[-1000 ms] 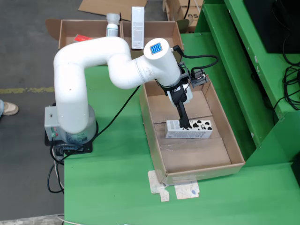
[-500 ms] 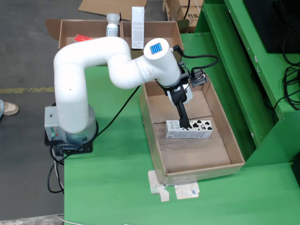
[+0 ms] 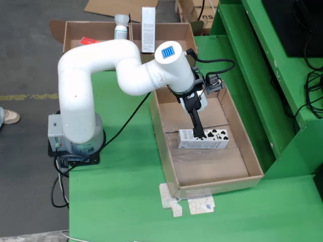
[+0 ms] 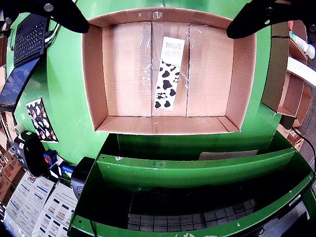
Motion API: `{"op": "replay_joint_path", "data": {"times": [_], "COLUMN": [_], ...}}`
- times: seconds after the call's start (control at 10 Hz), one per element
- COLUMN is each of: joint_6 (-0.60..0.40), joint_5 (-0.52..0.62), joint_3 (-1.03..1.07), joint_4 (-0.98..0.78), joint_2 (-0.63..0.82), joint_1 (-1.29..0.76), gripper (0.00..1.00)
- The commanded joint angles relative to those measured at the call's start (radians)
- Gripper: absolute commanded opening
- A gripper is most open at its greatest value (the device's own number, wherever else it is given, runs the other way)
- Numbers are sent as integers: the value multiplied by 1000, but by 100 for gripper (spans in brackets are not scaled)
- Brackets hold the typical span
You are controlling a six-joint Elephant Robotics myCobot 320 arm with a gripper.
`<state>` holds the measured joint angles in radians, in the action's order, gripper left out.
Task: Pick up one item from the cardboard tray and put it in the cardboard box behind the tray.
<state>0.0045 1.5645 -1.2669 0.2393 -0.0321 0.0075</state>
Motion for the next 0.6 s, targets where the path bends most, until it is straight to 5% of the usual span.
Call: {"op": "replay_joint_path", "data": {"times": [0.0, 0.5], "joint_6": [5, 6], "joint_5": [-11, -18], "joint_3": [43, 118], "joint_4": [8, -20], "joint_2": [10, -46], "joint_1": [8, 42], "gripper": [100, 100]}}
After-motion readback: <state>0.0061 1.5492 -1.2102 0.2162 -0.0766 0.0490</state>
